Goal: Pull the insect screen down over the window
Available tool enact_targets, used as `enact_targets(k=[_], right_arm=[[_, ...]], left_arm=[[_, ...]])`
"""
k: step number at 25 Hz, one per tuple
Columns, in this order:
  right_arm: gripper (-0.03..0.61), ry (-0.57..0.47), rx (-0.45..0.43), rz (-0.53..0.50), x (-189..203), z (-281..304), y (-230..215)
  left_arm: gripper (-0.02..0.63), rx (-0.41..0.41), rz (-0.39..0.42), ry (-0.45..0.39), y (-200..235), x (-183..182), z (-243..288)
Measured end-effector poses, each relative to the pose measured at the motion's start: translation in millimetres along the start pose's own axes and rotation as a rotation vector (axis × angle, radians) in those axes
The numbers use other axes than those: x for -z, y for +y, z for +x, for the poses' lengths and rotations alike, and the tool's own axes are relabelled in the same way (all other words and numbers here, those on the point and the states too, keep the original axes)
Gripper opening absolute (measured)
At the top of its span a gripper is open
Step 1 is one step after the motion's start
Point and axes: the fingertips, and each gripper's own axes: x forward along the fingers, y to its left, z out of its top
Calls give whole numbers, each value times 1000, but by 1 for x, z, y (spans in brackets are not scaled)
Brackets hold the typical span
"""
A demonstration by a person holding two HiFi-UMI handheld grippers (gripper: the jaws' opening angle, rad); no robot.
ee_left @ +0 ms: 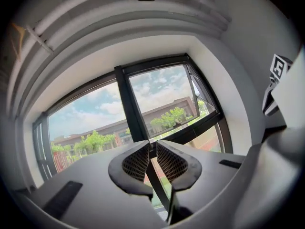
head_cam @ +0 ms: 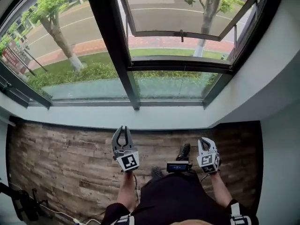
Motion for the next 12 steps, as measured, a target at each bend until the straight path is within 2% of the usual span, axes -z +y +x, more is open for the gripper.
enact_targets(k=[2,3,5,8,12], right_arm=[[28,11,13,-22,-1,-24,12],[28,5,20,-27,-3,-34,19],[28,-15,41,-37,-13,-55,32],[28,-90,54,-63,-41,-83,44],[28,-161,56,-89,-40,-118,64]], left_arm=[[42,-34,-133,-7,26,7,-27],[9,-61,-198,-27,41,9,-41],[6,-126,-287,-77,69,5,-67],[6,-175,-331,-150,82,-13,-95],[6,-134,-315,-216,65,-43,-124]])
